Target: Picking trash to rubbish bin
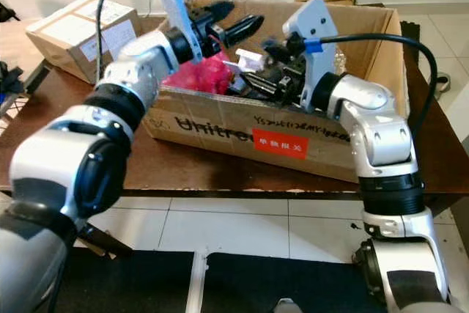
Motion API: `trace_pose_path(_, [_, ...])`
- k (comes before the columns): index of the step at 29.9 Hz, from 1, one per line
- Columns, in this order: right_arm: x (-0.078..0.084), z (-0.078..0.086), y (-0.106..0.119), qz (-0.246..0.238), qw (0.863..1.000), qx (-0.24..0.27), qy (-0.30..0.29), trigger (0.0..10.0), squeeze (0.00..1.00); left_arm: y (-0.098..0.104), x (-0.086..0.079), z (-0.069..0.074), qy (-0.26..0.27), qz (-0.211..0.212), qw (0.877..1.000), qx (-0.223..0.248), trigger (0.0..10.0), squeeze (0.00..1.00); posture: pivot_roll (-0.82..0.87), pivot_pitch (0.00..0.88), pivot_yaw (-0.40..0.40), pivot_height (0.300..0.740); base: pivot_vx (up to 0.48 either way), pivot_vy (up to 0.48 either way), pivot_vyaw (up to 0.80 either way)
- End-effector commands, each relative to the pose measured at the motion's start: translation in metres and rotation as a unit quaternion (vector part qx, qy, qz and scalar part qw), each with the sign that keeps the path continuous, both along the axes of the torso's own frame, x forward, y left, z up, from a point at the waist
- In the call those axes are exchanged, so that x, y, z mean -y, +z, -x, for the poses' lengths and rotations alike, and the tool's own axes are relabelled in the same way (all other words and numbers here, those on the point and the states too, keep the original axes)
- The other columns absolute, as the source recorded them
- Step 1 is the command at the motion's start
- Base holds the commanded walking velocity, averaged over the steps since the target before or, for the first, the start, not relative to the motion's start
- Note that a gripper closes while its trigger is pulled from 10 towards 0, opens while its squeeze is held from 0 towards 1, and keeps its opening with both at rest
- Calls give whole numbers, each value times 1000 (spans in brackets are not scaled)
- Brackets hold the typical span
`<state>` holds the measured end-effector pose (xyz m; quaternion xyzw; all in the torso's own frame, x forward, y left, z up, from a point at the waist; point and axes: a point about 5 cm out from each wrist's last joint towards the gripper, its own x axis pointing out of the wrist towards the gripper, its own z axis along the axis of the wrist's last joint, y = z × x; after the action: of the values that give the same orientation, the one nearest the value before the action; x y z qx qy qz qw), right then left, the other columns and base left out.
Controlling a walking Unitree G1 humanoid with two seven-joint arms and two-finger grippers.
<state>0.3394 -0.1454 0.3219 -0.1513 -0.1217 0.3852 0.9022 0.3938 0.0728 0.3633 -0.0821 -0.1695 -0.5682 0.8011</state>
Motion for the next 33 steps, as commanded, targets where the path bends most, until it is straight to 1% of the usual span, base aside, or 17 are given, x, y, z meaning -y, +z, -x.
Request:
trace_pose_path(1, [1,0,5,-1,1000,8,1,10000,0,21,-15,6,-29,32,999,24,10000,0,-147,169,91,740,0,0,0])
trace_pose_path(3, [1,0,5,-2,1000,8,3,10000,0,25,-19,7,-34,43,998,26,10000,0,-146,167,90,740,0,0,0])
trace_pose_path(5, [-1,4,6,-9,999,9,31,10000,0,31,-37,12,-64,54,995,56,10000,0,-142,163,84,740,0,0,0])
trace_pose_path(9, [-7,16,8,-44,993,8,108,10000,0,26,-60,23,-122,6,989,86,10000,0,-131,155,71,740,0,0,0])
trace_pose_path(10, [-7,16,8,-44,993,8,108,10000,0,26,-60,23,-122,6,989,86,10000,0,-131,155,71,740,0,0,0])
trace_pose_path(12, [-9,22,9,-62,988,5,141,10000,0,20,-72,28,-154,-10,985,72,10000,0,-127,150,68,740,0,0,0])
trace_pose_path(14, [-9,22,9,-62,988,5,141,10000,0,20,-72,28,-154,-10,985,72,10000,0,-127,150,68,740,0,0,0])
trace_pose_path(16, [-11,31,9,-76,979,-1,189,10000,0,-1,-89,35,-170,-47,983,41,10000,0,-119,146,55,740,0,0,0])
trace_pose_path(17, [-11,31,9,-76,979,-1,189,10000,0,-1,-89,35,-170,-47,983,41,10000,0,-119,146,55,740,0,0,0])
trace_pose_path(18, [-14,41,8,-86,967,-10,241,10000,0,-26,-102,44,-170,-88,981,12,10000,0,-118,146,53,740,0,0,0])
trace_pose_path(19, [-14,41,8,-86,967,-10,241,10000,0,-26,-102,44,-170,-88,981,12,10000,0,-118,146,53,740,0,0,0])
trace_pose_path(22, [-19,50,1,-89,951,-32,295,10000,0,-51,-111,57,-168,-121,978,-11,10000,0,-109,138,38,740,0,0,0])
trace_pose_path(26, [-25,58,-13,-84,936,-67,336,10000,0,-69,-117,73,-184,-128,973,-46,10000,0,-107,135,32,740,0,0,0])
trace_pose_path(27, [-25,58,-13,-84,936,-67,336,10000,0,-69,-117,73,-184,-128,973,-46,10000,0,-107,135,32,740,0,0,0])
trace_pose_path(29, [-31,61,-25,-78,927,-93,356,10000,0,-82,-119,91,-202,-129,968,-74,10000,0,-100,133,28,740,0,0,0])
trace_pose_path(31, [-32,63,-28,-78,924,-100,361,10000,0,-85,-118,96,-207,-128,966,-82,10000,0,-100,133,28,740,0,0,0])
trace_pose_path(33, [-37,67,-36,-69,916,-119,378,10000,0,-100,-115,108,-206,-144,962,-105,10000,0,-97,131,23,740,0,0,0])
